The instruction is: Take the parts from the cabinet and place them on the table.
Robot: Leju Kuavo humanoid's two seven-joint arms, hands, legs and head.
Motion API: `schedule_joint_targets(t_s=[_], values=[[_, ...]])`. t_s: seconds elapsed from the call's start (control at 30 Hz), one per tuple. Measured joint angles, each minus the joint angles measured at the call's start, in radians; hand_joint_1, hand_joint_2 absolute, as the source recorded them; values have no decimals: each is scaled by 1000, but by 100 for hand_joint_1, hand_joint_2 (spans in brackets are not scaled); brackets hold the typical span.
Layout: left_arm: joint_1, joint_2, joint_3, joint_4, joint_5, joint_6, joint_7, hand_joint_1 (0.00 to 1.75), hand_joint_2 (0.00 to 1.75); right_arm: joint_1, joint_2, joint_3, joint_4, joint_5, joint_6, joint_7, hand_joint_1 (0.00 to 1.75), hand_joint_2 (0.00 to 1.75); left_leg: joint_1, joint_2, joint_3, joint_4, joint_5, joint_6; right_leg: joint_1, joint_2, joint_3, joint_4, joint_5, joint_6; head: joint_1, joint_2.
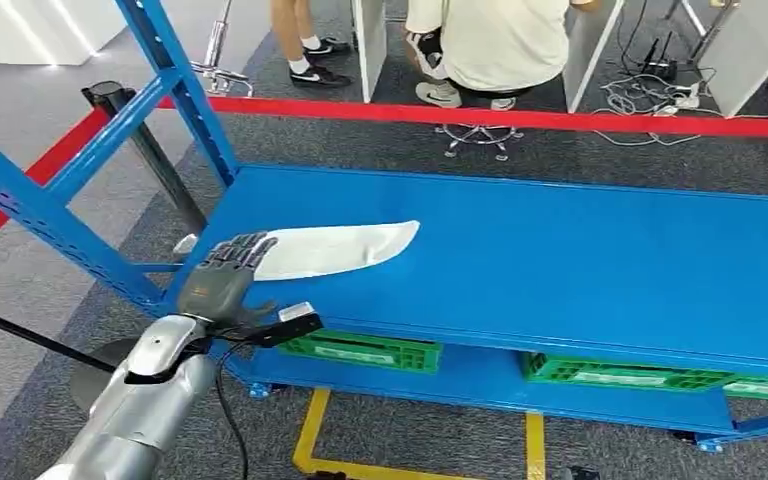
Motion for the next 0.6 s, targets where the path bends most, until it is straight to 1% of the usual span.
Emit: schedule_joint_targets(t_s=[0.03,0.07,0.1,0.13,0.17,0.2,0.23,0.27,0.3,0.33,0.4,0.47,0.53,0.57,0.6], values=[[-8,-1,0,5,-4,0,2,0,175,-1,0,0,0,2,0,0,0,175,1,0,38,-79,43,0,-2,1,5,0,-3,4,0,0],[-18,-1,0,10,-6,0,2,0,175,-1,0,0,0,3,1,0,0,175,3,0,78,-160,76,-1,1,2,8,0,-7,11,-1,0],[-28,-3,0,15,-7,0,2,0,175,-4,0,0,0,4,1,0,0,175,1,-2,95,-196,59,4,8,4,4,9,-13,19,-6,0],[-31,-9,-2,20,-7,0,4,0,175,-5,0,0,0,5,1,0,0,175,4,-4,93,-194,63,12,8,4,2,4,-12,19,1,0],[-33,-9,-1,26,-8,0,5,0,175,-5,0,0,0,7,1,1,0,175,4,-5,93,-197,64,10,10,4,1,3,-15,2,2,0],[-36,-9,0,34,-8,0,8,0,175,-3,0,0,0,8,2,1,0,175,4,-5,93,-197,64,11,11,4,0,2,-13,-14,3,0],[-43,-10,1,45,-8,0,10,0,175,-2,0,0,0,11,2,2,0,175,2,-7,93,-197,63,15,11,3,-1,-1,-12,-17,3,0],[-54,-10,1,57,-9,0,10,0,175,-2,0,0,0,16,3,2,0,175,1,-9,93,-197,62,19,11,0,1,-5,-12,-17,3,0],[-67,-11,1,73,-9,0,14,0,175,-5,0,0,0,21,4,2,0,175,0,-11,93,-197,63,22,11,-2,3,-8,-10,-14,3,0],[-78,-10,1,88,-10,0,19,0,175,-7,0,0,0,25,5,2,0,175,0,-11,93,-197,61,25,10,-2,6,-13,-8,-9,3,0],[-98,-9,2,119,-10,0,25,0,175,-9,0,0,0,31,6,3,0,175,-1,-11,92,-197,63,28,8,-2,17,-18,-4,8,3,0],[-127,-8,4,157,-10,0,28,0,175,-9,0,1,0,40,9,5,0,175,-2,-11,91,-197,64,30,7,-2,18,-22,0,22,3,0],[-156,-7,8,193,-8,-2,33,0,175,-11,0,1,0,45,10,6,0,175,-3,-11,91,-197,65,31,6,-2,18,-23,0,27,2,0],[-167,-7,8,208,-8,-3,34,21,175,-12,0,1,0,48,10,8,0,175,-3,-11,91,-197,65,31,6,-2,18,-23,0,32,2,0],[-178,-7,9,225,-6,-4,34,120,175,-13,0,1,0,51,11,11,0,175,-3,-11,91,-197,65,32,6,-2,17,-23,0,32,2,0]])
